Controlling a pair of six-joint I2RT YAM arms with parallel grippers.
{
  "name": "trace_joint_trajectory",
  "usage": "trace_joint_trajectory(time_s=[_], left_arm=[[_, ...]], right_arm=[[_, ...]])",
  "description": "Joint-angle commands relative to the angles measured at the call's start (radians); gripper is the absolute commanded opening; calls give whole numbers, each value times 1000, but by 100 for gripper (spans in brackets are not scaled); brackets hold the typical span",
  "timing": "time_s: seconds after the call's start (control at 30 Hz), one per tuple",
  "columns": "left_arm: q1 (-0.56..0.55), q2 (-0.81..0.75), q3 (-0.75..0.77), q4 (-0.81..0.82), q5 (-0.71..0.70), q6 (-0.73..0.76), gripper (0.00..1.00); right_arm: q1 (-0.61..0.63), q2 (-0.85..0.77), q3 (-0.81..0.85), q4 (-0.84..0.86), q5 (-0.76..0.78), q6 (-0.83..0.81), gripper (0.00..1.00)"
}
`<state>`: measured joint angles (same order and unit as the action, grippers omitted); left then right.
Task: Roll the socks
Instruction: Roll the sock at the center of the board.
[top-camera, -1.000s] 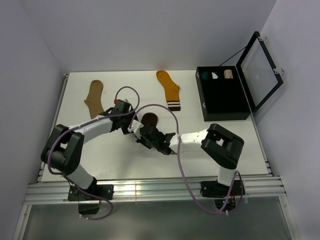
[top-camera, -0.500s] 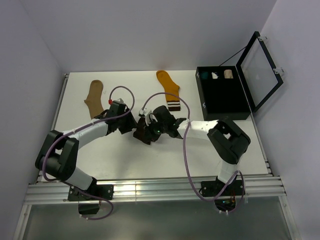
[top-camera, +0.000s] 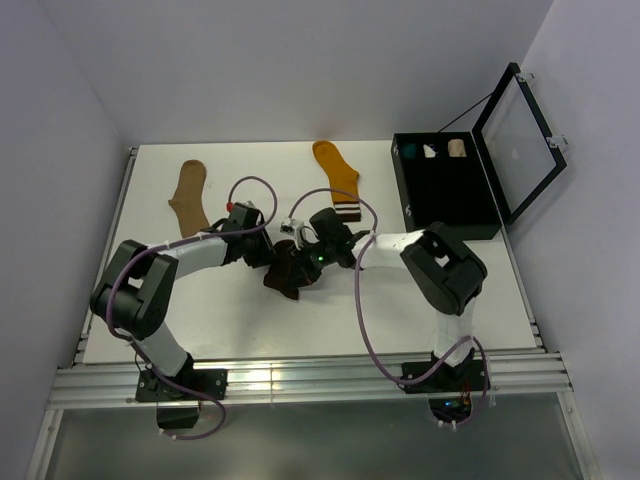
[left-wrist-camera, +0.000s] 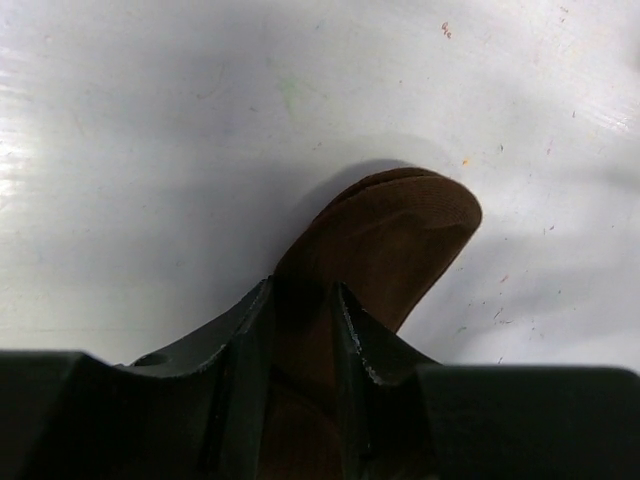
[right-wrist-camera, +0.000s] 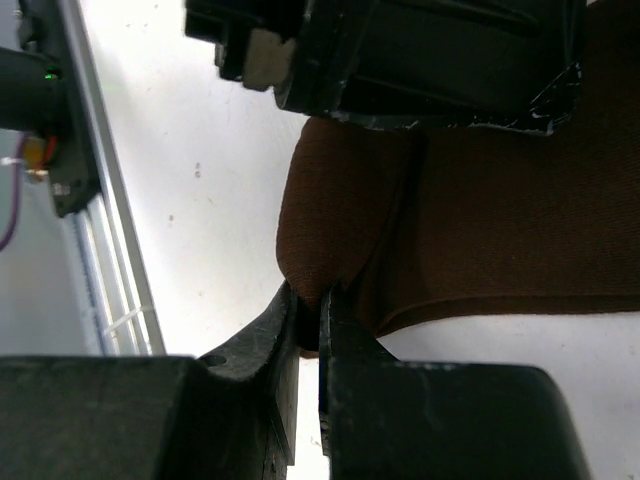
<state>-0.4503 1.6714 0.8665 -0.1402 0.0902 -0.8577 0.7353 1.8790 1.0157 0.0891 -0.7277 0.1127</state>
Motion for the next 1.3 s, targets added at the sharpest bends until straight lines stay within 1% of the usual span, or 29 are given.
trace_joint_trajectory(time_s=[0.0, 0.2, 0.43, 0.5, 0.73, 0.77, 0.93, 1.03, 1.1, 1.13, 1.2, 1.27], left_arm=[[-7, 24, 35, 47, 16, 13, 34], [-13, 25, 32, 59, 11, 16, 34], [-18, 19, 25, 94, 11, 23, 35], [-19, 14, 23, 102, 13, 25, 36], [-41, -22, 20, 99, -17, 26, 46], [-41, -35, 13, 99, -24, 17, 49], [-41, -146, -14, 56, -141, -27, 57], [-41, -217, -37, 12, -223, -75, 63], [-41, -272, -63, -10, -262, -130, 66], [-41, -288, -85, -18, -279, -154, 74], [-39, -332, -104, -45, -290, -190, 79], [-39, -376, -138, -67, -282, -248, 81]], right_arm=[[-17, 40, 50, 24, -107, 39, 0], [-53, 106, 67, 54, -159, 100, 0], [-86, 180, 77, 70, -159, 179, 0], [-91, 204, 93, 37, -136, 182, 0], [-93, 236, 135, -40, -78, 194, 0], [-93, 238, 138, -45, -73, 194, 0], [-93, 232, 150, -81, -18, 188, 0], [-91, 226, 153, -104, -1, 191, 0], [-91, 223, 156, -112, 7, 194, 0], [-90, 223, 158, -115, 13, 199, 0], [-89, 220, 159, -117, 20, 205, 0], [-88, 215, 156, -117, 34, 219, 0]])
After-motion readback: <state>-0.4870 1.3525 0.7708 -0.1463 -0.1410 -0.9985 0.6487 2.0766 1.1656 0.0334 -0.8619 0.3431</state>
